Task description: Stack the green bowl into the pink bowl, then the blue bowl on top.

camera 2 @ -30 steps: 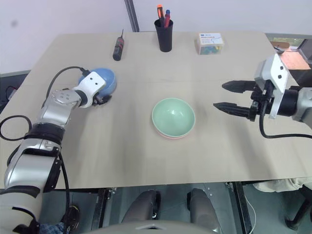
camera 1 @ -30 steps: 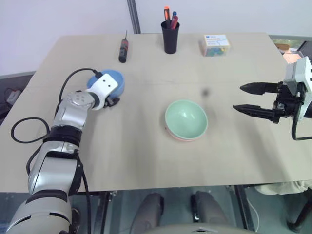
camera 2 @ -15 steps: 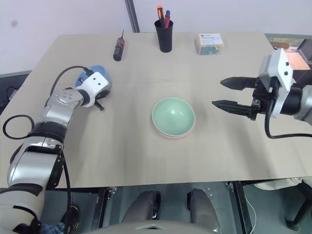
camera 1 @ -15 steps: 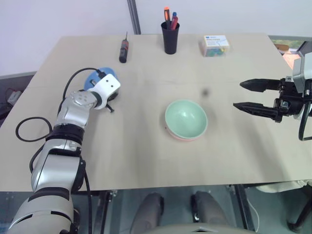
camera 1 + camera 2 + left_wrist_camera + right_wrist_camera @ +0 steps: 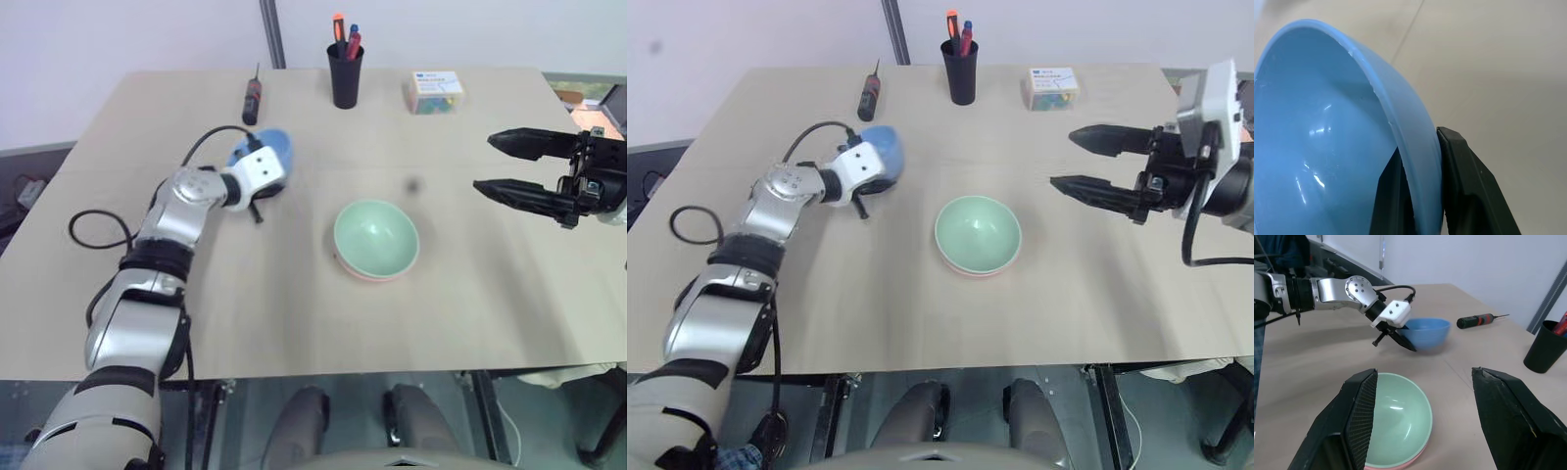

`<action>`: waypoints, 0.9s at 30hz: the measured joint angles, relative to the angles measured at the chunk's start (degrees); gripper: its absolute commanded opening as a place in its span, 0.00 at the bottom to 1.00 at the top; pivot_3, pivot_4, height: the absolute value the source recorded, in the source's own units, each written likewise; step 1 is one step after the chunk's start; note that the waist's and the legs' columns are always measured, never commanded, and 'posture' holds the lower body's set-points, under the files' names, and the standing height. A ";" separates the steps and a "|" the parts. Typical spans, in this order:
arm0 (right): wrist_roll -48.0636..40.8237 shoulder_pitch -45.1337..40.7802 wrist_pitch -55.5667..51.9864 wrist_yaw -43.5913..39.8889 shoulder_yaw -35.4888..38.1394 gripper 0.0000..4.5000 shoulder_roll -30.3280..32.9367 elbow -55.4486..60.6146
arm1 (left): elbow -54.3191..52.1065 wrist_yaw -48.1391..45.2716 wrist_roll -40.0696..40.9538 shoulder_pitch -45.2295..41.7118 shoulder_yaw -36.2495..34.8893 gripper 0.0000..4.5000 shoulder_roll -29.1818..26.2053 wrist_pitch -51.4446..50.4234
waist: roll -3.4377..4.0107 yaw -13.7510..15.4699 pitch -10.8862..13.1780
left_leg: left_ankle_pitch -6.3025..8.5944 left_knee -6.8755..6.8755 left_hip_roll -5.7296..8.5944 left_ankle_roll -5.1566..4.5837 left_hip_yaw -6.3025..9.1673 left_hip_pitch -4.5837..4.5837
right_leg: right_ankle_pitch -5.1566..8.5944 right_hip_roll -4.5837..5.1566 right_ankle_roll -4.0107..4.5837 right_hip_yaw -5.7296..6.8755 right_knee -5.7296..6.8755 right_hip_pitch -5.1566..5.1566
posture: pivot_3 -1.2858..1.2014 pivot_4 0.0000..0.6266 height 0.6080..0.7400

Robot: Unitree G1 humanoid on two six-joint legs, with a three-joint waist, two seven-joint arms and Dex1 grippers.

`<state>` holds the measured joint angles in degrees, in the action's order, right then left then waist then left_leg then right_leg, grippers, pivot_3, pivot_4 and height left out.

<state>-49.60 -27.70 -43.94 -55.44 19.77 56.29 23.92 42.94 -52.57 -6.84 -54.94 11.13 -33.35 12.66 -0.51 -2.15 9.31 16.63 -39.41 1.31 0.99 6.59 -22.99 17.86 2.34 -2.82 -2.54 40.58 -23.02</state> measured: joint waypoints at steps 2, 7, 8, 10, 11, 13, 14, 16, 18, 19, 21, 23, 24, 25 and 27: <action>0.20 1.78 -0.08 0.27 1.02 0.72 0.43 -0.16 | -5.22 -1.99 -0.64 -1.89 1.35 0.01 1.33 0.70 | -0.04 0.00 0.03 | 0.00 -0.01 0.04 -0.01 -0.02 -0.05 | 0.00 0.00 0.00 -0.01 0.01 -0.01 | 0.52 0.24 1.00; 0.49 2.62 0.48 1.15 1.22 0.72 0.75 0.65 | -18.72 -11.26 5.94 -4.82 2.85 0.01 4.55 2.88 | -0.06 -0.05 0.04 | 0.00 -0.02 0.00 -0.01 -0.03 -0.04 | 0.01 0.00 -0.01 -0.03 0.00 0.00 | 0.52 0.24 1.00; 0.64 3.09 0.56 1.46 1.34 0.72 0.74 0.92 | -22.73 -14.84 8.76 -4.47 3.23 0.01 4.56 2.73 | -0.06 -0.34 0.04 | 0.00 0.03 -0.05 -0.01 -0.12 0.01 | 0.01 -0.04 -0.01 -0.12 0.00 -0.01 | 0.52 0.24 1.00; 0.66 4.20 0.60 2.07 1.94 0.72 0.74 1.18 | -29.13 -20.36 13.24 -2.62 3.73 0.01 3.78 2.32 | -0.04 -0.67 0.03 | 0.00 0.10 -0.14 -0.01 -0.28 0.17 | 0.01 -0.13 -0.01 -0.29 0.06 0.00 | 0.52 0.24 1.00; 0.68 4.82 0.62 2.29 2.52 0.72 0.74 1.31 | -32.08 -23.10 15.39 -1.22 4.16 0.01 2.90 1.38 | -0.03 -0.76 0.04 | 0.00 0.10 -0.18 -0.01 -0.29 0.20 | 0.01 -0.20 -0.01 -0.31 0.10 -0.01 | 0.52 0.24 1.00; 0.85 5.81 0.69 2.68 3.70 0.72 0.75 1.82 | -35.47 -26.63 17.68 1.07 4.80 0.01 1.32 0.13 | -0.03 -0.76 0.04 | 0.01 0.06 -0.24 -0.04 -0.29 0.23 | 0.01 -0.25 -0.01 -0.31 0.18 0.00 | 0.52 0.24 1.00; 0.96 6.23 0.88 2.91 3.96 0.72 0.75 2.15 | -36.31 -27.88 18.34 1.75 5.03 0.01 0.84 -0.48 | -0.03 -0.65 0.04 | 0.07 0.00 -0.24 -0.15 -0.27 0.23 | 0.00 -0.26 -0.01 -0.30 0.22 0.01 | 0.52 0.24 1.00; 0.95 6.60 1.03 3.26 3.97 0.72 0.74 2.69 | -37.51 -29.10 18.93 1.92 5.14 0.01 0.30 -1.52 | -0.04 -0.28 0.05 | 0.12 -0.11 -0.22 -0.27 -0.26 0.23 | 0.00 -0.26 -0.01 -0.30 0.25 0.06 | 0.52 0.24 1.00; 0.90 6.68 1.16 3.56 4.03 0.72 0.74 3.15 | -38.77 -30.36 20.05 1.92 5.13 0.01 -0.53 -2.89 | -0.04 -0.19 0.05 | 0.12 -0.15 -0.20 -0.28 -0.23 0.30 | 0.00 -0.25 -0.02 -0.28 0.22 0.19 | 0.52 0.24 1.00; 0.89 6.71 1.28 3.62 4.03 0.72 0.74 3.26 | -39.33 -31.21 20.35 1.93 5.14 0.01 -1.05 -3.61 | -0.04 -0.16 0.05 | 0.12 -0.15 -0.19 -0.28 -0.21 0.30 | 0.00 -0.26 -0.02 -0.25 0.20 0.21 | 0.52 0.24 1.00; 0.88 7.03 1.48 3.67 4.20 0.72 0.74 3.26 | -40.02 -32.16 20.63 1.97 5.13 0.01 -1.63 -4.52 | -0.05 -0.10 0.05 | 0.12 -0.15 -0.18 -0.28 -0.16 0.29 | 0.00 -0.26 -0.02 -0.19 0.17 0.23 | 0.52 0.24 1.00; 0.91 7.22 1.57 3.67 4.25 0.72 0.74 3.25 | -40.85 -32.31 21.49 2.63 5.12 0.24 -1.98 -6.09 | -0.05 -0.13 0.05 | 0.12 -0.15 -0.19 -0.28 -0.12 0.28 | 0.00 -0.26 -0.01 -0.16 0.14 0.23 | 0.52 0.24 1.00; 0.91 7.22 1.58 3.68 4.25 0.72 0.74 3.25 | -41.10 -32.31 21.72 2.98 5.11 0.28 -1.99 -6.37 | -0.05 -0.14 0.05 | 0.12 -0.14 -0.19 -0.28 -0.12 0.27 | 0.00 -0.26 -0.02 -0.16 0.12 0.23 | 0.52 0.24 1.00; 0.91 7.21 1.62 3.74 4.25 0.72 0.75 3.22 | -41.52 -32.33 21.73 3.59 5.14 0.38 -2.04 -6.99 | -0.05 -0.15 0.05 | 0.12 -0.14 -0.19 -0.28 -0.11 0.26 | 0.00 -0.26 -0.01 -0.15 0.10 0.23 | 0.52 0.24 1.00; 0.91 7.19 1.64 3.78 4.24 0.72 0.75 3.19 | -41.69 -32.33 21.70 3.97 5.15 0.51 -2.26 -7.29 | -0.05 -0.19 0.06 | 0.12 -0.14 -0.18 -0.28 -0.12 0.26 | 0.00 -0.26 -0.01 -0.16 0.10 0.23 | 0.52 0.24 1.00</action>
<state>-48.68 -20.50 -42.31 -51.66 24.01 57.03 27.11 1.25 -84.90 14.87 -50.97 16.28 -35.60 5.37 -0.56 -2.35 9.37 16.76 -39.55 1.13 0.71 6.48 -22.74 17.86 2.08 -2.84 -2.70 40.67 -22.80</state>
